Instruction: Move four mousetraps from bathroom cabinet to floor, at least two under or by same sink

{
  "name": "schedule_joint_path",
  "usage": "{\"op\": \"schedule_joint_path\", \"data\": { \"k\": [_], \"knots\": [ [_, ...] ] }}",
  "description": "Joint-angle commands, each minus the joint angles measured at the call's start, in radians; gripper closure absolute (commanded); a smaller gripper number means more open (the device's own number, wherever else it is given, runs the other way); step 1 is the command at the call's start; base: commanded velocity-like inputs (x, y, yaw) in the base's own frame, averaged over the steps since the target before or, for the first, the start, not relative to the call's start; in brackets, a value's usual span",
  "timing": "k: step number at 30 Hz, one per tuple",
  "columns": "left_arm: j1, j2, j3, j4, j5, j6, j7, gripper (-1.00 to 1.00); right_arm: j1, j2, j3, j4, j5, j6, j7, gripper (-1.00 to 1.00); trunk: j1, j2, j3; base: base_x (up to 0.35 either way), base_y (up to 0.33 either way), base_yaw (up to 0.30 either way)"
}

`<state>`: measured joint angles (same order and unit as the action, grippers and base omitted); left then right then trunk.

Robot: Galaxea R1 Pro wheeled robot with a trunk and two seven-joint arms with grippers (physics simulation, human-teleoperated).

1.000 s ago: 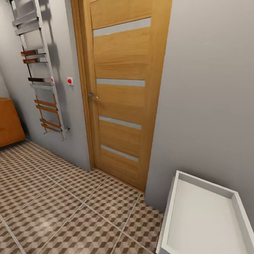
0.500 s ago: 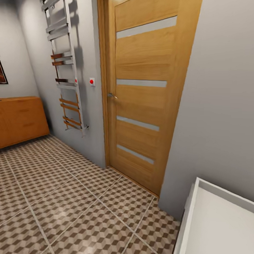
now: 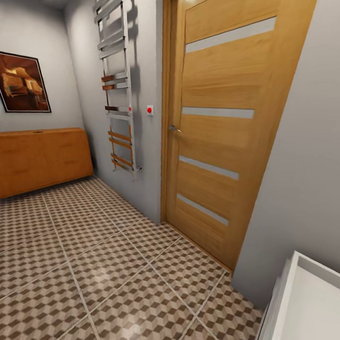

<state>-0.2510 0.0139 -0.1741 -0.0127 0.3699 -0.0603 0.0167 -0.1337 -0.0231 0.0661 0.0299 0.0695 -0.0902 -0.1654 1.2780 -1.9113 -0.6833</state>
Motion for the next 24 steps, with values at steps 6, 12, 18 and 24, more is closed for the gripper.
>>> {"op": "schedule_joint_path", "data": {
  "k": [6,12,18,24],
  "knots": [
    [-0.001,0.0,-0.008,0.0,0.009,-0.002,0.002,-1.0,-0.001,0.0,0.006,0.003,0.008,-0.003,-0.005,-1.0,0.0,0.0,-0.001,0.0,0.0,0.3],
    [-0.001,-0.003,-0.007,0.0,0.012,-0.001,0.002,-1.0,-0.001,0.001,0.006,0.003,0.009,-0.003,-0.005,-1.0,0.0,0.0,-0.001,0.0,0.0,0.3],
    [-0.001,-0.007,-0.005,0.002,0.013,0.0,0.002,-1.0,-0.001,0.001,0.006,0.003,0.009,-0.003,-0.005,-1.0,0.0,0.0,-0.001,0.0,0.0,0.3],
    [-0.001,-0.009,-0.004,0.006,0.015,0.004,0.002,-1.0,-0.001,0.003,0.006,0.004,0.009,-0.003,-0.005,-1.0,0.0,0.0,-0.001,0.0,0.0,0.3]
  ]
}}
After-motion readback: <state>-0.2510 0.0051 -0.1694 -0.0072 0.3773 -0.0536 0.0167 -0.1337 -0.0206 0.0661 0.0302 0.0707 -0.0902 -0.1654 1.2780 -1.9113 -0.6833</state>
